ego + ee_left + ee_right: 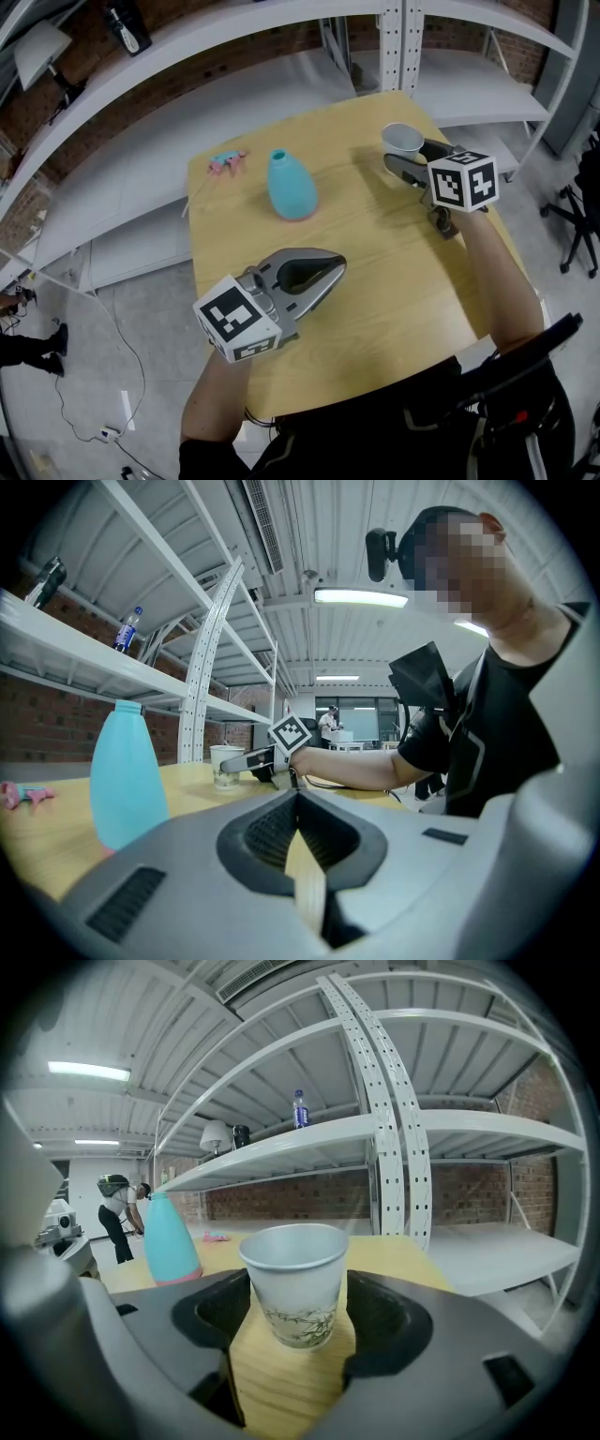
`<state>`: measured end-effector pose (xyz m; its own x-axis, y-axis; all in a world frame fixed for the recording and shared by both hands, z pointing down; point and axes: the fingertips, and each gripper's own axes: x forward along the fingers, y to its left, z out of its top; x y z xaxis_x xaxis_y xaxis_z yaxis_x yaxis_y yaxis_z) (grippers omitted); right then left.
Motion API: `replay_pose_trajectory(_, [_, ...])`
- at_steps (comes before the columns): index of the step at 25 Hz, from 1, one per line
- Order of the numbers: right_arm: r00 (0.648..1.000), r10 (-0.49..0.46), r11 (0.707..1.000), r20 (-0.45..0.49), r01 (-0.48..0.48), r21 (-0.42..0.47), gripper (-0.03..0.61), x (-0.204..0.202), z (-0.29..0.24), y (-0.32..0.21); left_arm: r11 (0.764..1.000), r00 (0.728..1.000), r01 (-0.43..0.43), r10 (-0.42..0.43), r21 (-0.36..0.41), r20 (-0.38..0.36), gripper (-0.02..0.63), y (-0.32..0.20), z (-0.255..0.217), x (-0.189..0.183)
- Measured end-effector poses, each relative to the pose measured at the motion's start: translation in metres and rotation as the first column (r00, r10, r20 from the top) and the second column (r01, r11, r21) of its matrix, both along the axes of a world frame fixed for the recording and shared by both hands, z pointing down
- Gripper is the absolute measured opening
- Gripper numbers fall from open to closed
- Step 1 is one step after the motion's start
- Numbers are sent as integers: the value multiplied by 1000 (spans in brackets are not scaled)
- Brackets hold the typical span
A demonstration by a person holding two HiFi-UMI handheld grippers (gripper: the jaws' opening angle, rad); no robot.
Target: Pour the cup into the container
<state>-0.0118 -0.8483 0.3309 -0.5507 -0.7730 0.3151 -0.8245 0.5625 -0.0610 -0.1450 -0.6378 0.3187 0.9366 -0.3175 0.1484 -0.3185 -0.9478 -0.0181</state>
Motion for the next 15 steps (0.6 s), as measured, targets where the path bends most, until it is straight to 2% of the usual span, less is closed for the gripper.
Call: replay_pose_trajectory(15, [999,47,999,10,-47,3,304,20,1,35,999,999,33,-33,-6,3,2,-6,1,-3])
